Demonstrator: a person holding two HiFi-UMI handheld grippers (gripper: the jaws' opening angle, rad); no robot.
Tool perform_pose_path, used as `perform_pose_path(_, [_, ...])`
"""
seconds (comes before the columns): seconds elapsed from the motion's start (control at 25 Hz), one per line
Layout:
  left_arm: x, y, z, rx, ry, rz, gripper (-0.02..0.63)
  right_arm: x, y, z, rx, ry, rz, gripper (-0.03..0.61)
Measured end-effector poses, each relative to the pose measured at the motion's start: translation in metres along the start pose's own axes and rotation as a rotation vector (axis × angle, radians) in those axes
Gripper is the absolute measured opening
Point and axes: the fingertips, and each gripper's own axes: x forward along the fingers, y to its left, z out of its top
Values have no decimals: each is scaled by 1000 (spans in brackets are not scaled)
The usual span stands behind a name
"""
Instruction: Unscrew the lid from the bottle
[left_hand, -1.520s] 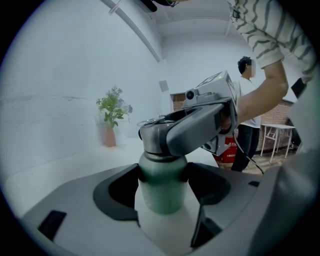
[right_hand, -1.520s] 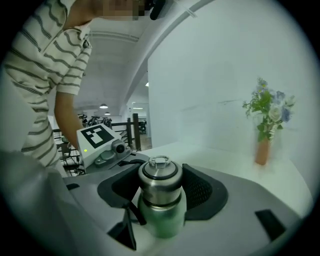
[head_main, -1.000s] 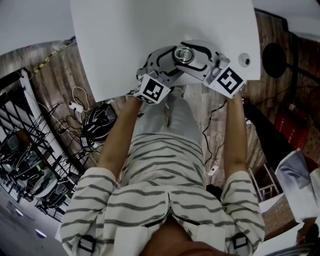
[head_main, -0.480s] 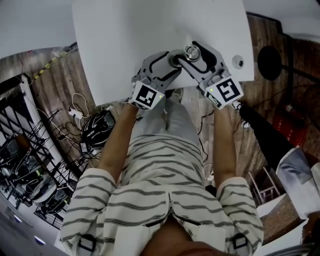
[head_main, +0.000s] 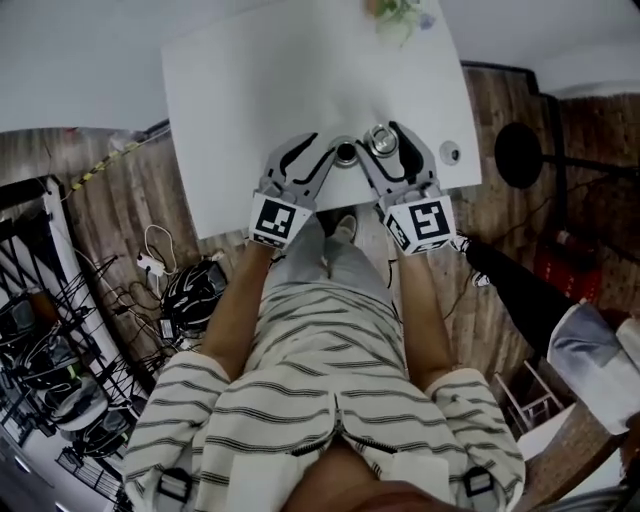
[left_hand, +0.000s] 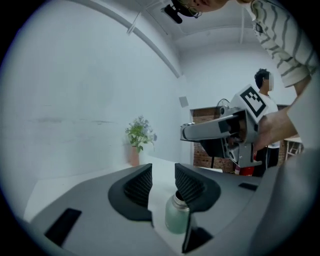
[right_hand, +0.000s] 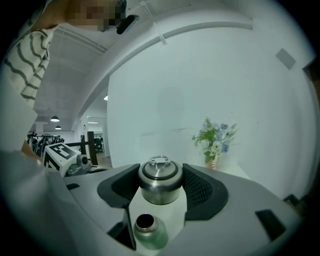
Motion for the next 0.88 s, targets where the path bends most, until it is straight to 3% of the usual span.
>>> perform_pose_path(0.24, [-16, 15, 48, -20, -51, 129, -2, -13, 5, 38, -39, -48, -61, 272])
perform_pose_path(0.6, [-47, 20, 115, -41, -93, 254, -3, -32, 16, 88, -51, -76, -134, 272])
perform_pose_path(0.88, [-50, 10, 153, -16, -126, 284, -3, -49, 4, 113, -45, -126, -181, 272])
